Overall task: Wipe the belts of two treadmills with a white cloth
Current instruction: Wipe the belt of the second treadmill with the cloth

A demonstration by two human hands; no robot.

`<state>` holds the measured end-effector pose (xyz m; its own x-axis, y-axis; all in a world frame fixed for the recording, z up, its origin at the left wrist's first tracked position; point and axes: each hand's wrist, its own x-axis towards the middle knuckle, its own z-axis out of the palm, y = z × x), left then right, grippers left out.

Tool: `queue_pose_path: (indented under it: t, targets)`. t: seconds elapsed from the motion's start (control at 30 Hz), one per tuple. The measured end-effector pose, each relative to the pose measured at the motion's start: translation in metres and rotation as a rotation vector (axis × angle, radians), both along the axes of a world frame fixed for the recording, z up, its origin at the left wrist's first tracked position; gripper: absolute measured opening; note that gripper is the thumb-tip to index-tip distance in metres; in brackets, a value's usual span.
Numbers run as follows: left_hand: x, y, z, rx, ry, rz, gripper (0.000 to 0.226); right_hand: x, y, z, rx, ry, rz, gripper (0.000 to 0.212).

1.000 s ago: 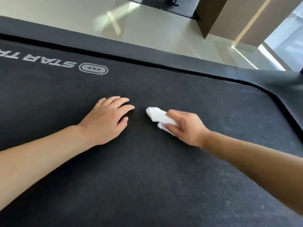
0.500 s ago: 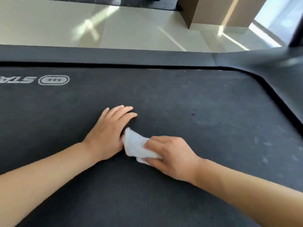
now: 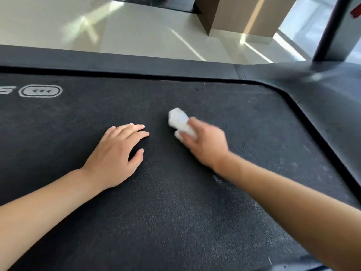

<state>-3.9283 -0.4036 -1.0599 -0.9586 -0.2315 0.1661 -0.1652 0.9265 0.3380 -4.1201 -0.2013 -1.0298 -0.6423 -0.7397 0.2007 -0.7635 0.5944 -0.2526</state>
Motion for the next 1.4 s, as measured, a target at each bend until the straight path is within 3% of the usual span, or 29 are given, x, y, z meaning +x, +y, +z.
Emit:
queue_pose_path:
  t: [0.13, 0.23, 0.3, 0.47, 0.57, 0.63, 0.77, 0.83, 0.9, 1.0, 1.1, 1.2, 1.4]
  targets:
    - [-0.001, -0.014, 0.008, 0.030, -0.025, -0.037, 0.059, 0.083, -0.008, -0.001, -0.022, -0.073, 0.426, 0.032]
    - [0.000, -0.023, 0.008, 0.026, -0.012, 0.003, 0.060, 0.070, -0.006, 0.000, -0.014, -0.045, 0.554, 0.032]
    - [-0.001, -0.023, 0.004, -0.015, -0.009, 0.015, 0.056, 0.025, -0.007, -0.002, -0.006, -0.007, 0.399, 0.037]
    - [-0.015, -0.039, 0.005, 0.010, -0.034, 0.160, 0.059, -0.134, -0.005, 0.000, -0.031, 0.006, -0.413, 0.039]
    - [-0.023, -0.042, 0.001, 0.005, -0.008, 0.213, 0.055, -0.138, -0.018, -0.003, -0.008, 0.012, -0.499, 0.037]
    - [-0.024, -0.040, 0.000, 0.004, 0.007, 0.217, 0.055, -0.103, -0.032, -0.006, -0.007, 0.033, -0.320, 0.036]
    - [-0.025, -0.044, -0.003, -0.028, 0.021, 0.208, 0.055, -0.030, -0.039, -0.004, -0.015, -0.019, 0.264, 0.035]
    - [-0.026, -0.045, -0.003, -0.029, 0.028, 0.204, 0.055, -0.046, -0.036, -0.001, 0.032, -0.024, 0.358, 0.033]
    - [-0.026, -0.045, -0.003, -0.028, 0.040, 0.197, 0.054, -0.096, -0.040, 0.000, 0.042, 0.003, 0.160, 0.034]
    - [-0.026, -0.044, -0.002, -0.029, 0.040, 0.197, 0.053, -0.191, -0.042, 0.001, 0.041, 0.022, -0.335, 0.046]
    - [-0.027, -0.044, 0.000, -0.027, 0.035, 0.204, 0.052, -0.223, -0.058, -0.004, 0.059, 0.076, -0.521, 0.045]
    - [-0.026, -0.044, 0.001, -0.023, 0.035, 0.204, 0.052, -0.196, -0.091, -0.008, 0.099, 0.107, -0.422, 0.045]
    - [-0.025, -0.043, 0.000, -0.007, 0.057, 0.216, 0.054, -0.062, -0.165, -0.005, 0.041, 0.005, 0.043, 0.035]
